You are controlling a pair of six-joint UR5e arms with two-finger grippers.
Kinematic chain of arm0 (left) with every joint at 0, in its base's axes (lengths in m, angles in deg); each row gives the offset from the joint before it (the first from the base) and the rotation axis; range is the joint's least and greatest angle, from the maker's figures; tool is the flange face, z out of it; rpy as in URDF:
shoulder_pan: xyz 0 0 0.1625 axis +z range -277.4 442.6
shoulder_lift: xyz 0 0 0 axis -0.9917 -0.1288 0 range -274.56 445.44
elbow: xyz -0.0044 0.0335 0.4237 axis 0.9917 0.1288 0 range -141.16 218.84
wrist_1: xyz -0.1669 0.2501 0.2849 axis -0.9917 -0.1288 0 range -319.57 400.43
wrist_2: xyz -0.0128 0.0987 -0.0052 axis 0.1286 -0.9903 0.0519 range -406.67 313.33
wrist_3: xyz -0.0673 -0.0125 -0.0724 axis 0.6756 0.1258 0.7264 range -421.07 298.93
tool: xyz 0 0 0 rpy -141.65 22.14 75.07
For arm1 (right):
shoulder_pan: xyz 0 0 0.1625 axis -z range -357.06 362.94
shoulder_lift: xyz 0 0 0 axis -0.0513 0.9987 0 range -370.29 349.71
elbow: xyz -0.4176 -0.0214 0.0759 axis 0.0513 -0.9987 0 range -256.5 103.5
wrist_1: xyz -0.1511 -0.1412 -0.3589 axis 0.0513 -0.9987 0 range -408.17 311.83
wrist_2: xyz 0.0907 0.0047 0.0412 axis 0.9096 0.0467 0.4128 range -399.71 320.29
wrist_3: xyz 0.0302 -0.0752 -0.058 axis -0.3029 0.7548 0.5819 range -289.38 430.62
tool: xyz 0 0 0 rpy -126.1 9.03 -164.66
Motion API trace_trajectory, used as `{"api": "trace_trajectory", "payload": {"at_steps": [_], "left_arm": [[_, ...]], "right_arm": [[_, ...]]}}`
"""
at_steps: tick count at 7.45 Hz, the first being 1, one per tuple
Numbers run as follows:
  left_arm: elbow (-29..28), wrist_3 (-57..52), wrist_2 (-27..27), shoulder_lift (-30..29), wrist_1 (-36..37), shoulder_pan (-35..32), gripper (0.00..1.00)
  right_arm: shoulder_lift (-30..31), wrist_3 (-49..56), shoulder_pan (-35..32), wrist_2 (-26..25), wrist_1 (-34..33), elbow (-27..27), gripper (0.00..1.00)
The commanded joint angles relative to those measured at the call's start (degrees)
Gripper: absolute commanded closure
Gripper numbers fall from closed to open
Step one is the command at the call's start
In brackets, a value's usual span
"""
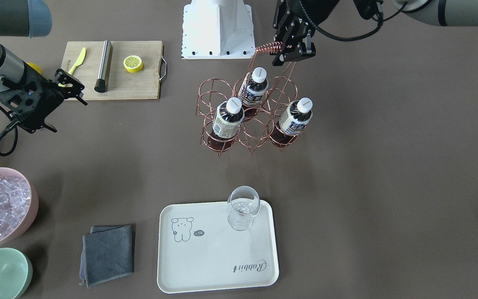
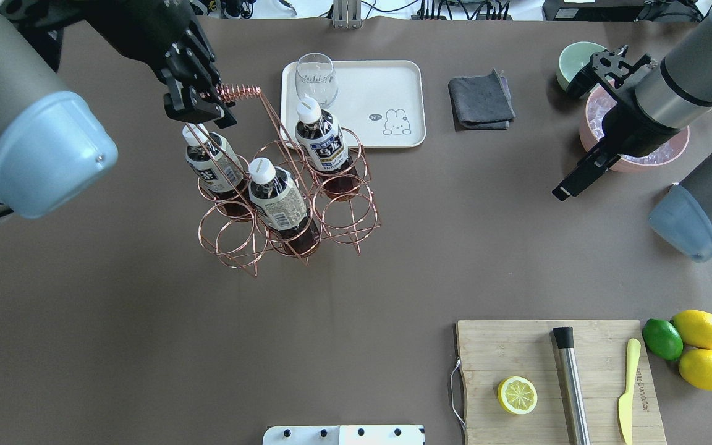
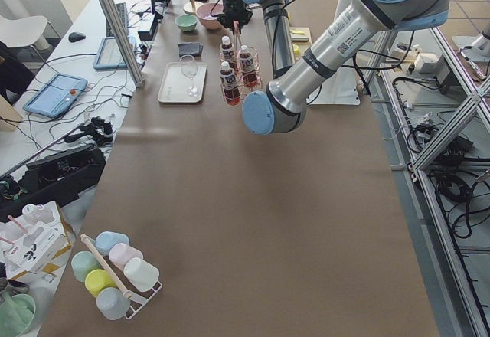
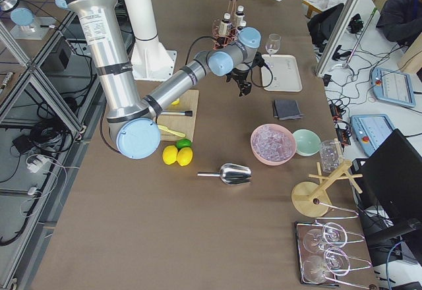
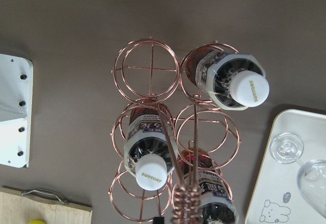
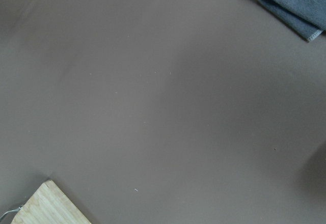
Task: Take tea from basket to plate
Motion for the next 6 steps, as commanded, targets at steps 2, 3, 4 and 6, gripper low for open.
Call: {"api": "trace_trajectory", "payload": {"at_steps": [2, 3, 4, 6], "left_arm": [[-3.98, 2.42, -3.55, -3.86, -0.26, 5.79, 1.00], [-4.95, 2.42, -4.25, -4.22, -0.35, 6.24, 1.00], [-5.13, 2.25, -5.21, -4.23, -0.44, 6.77, 1.00], [-7.94, 1.98, -5.84, -4.40, -2.28, 6.78, 1.00]], "right_arm": [[0.33, 0.00, 0.00, -0.01, 0.18, -0.40, 0.00], [0.33, 0.00, 0.00, -0.01, 0.18, -0.40, 0.00], [0.33, 0.00, 0.00, -0.01, 0.18, -0.40, 0.00], [0.33, 0.00, 0.00, -0.01, 0.18, -0.40, 0.00]]}}
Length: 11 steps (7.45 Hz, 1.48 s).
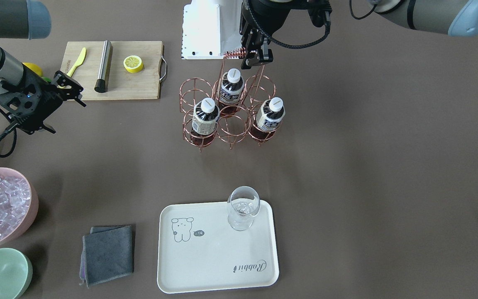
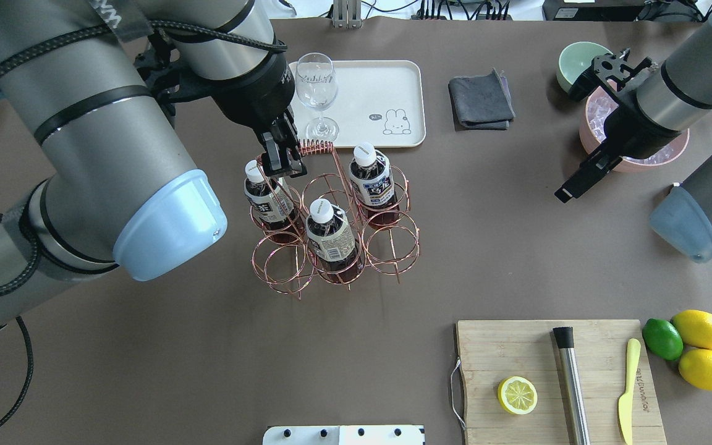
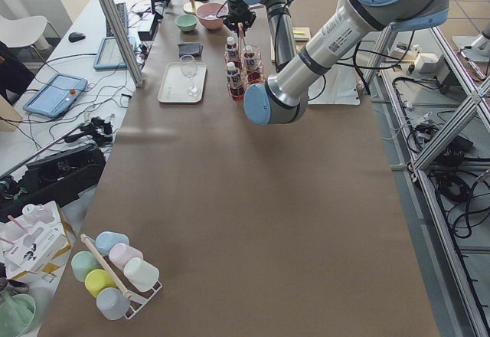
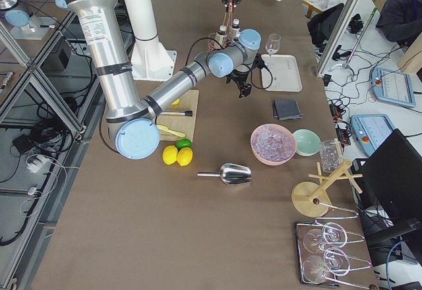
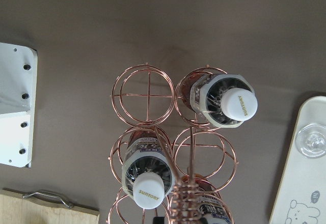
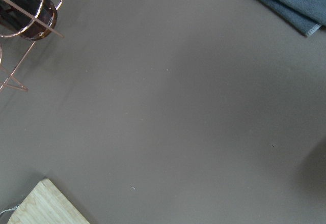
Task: Take tea from basket to plate
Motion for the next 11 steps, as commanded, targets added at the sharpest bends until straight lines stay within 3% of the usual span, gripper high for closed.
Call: {"api": "trace_trajectory", "payload": {"at_steps": [1, 11], "left_arm": [[-2.25, -0.24, -0.67, -0.20, -1.15, 0.20, 1.00], [-5.24, 0.11, -0.58, -1.60, -3.79, 2.21, 1.00]], "right_arm": [[0.01, 0.00, 0.00, 0.00, 0.00, -0.01, 0.00], [-0.61, 3.14, -0.09, 0.09, 0.35, 0.25, 0.00]]}}
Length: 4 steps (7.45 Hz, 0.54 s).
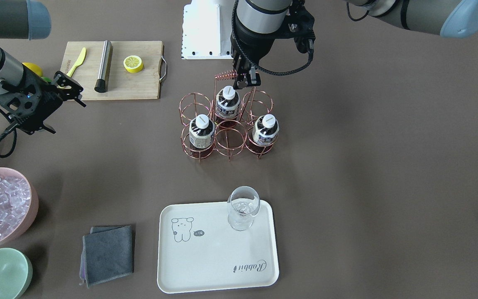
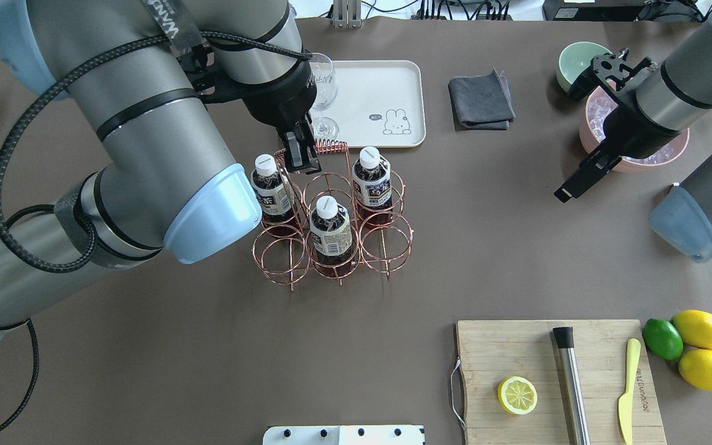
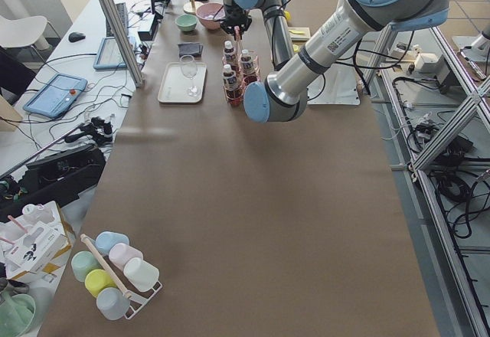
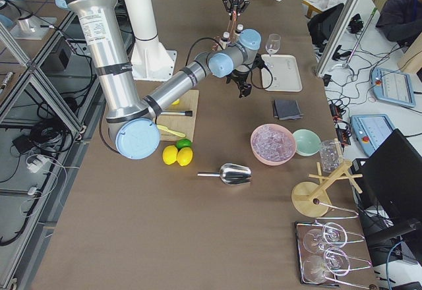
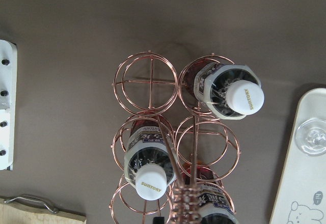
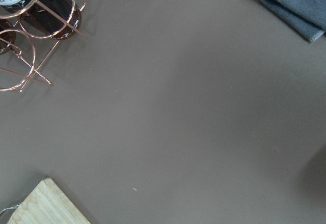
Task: Take tea from basket to plate
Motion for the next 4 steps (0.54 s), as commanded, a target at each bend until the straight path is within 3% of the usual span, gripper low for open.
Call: {"api": "trace_trajectory", "payload": {"at_steps": [1, 4], "left_arm": [[0.18, 0.43, -0.03, -0.58, -0.01, 1.36, 1.00], [0.01, 0.52, 0.06, -0.76, -0.01, 1.54, 1.00]], "right_arm": [[-1.31, 2.31, -0.17, -0.14, 0.26, 1.52, 0.00], [-0.71, 2.65, -0.26, -3.12, 0.17, 2.07, 0.00]]}}
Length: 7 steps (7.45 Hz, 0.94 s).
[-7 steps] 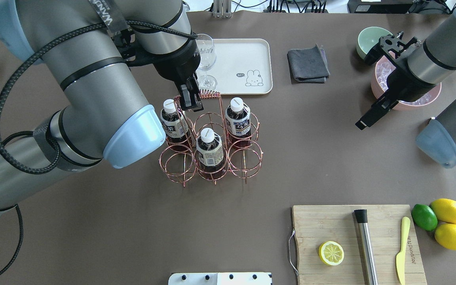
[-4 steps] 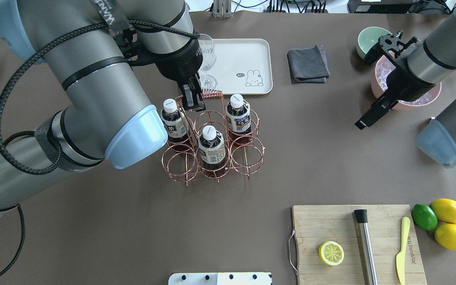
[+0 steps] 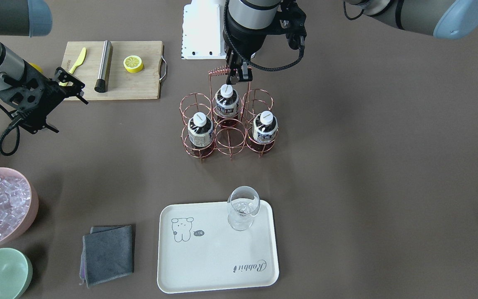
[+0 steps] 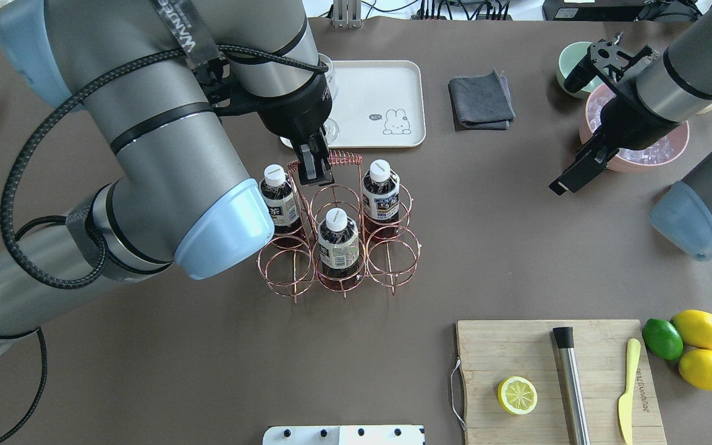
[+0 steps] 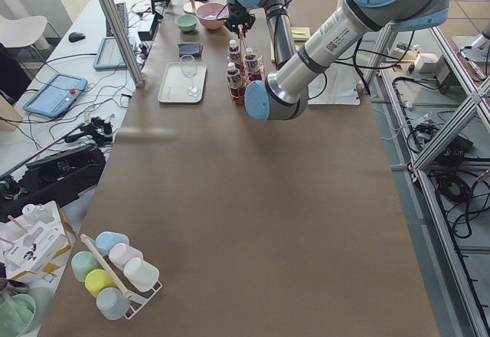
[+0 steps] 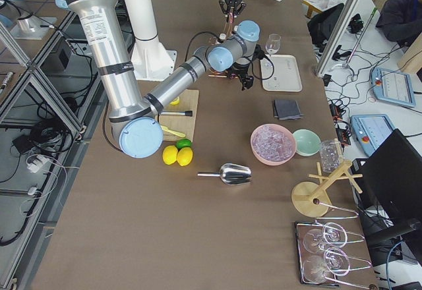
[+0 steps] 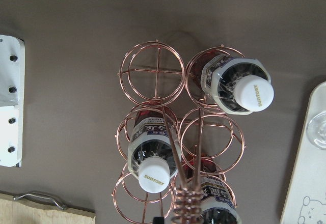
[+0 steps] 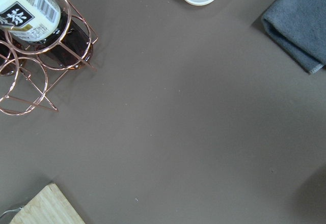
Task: Take tea from basket to plate
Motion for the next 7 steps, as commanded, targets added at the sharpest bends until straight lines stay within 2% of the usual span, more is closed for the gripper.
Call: {"api": "trace_trajectory", "payload": {"at_steps": [1, 3, 7], "left_arm": [[-0.14, 0.03, -0.07, 0.02, 0.00, 0.18, 1.00], [-0.32, 0.03, 0.02, 0.02, 0.00, 0.35, 1.00], [-0.23, 0.91, -0.07, -0.07, -0.44, 0.88, 1.00]], "right_arm": [[0.07, 0.33, -0.14, -2.35, 0.44, 0.32, 0.00], [0.85, 0.07, -0.15, -2.26, 6.75, -0.12, 0.00], [1.20, -0.11, -0.84, -3.13, 7.65, 0.93, 0.00]]}}
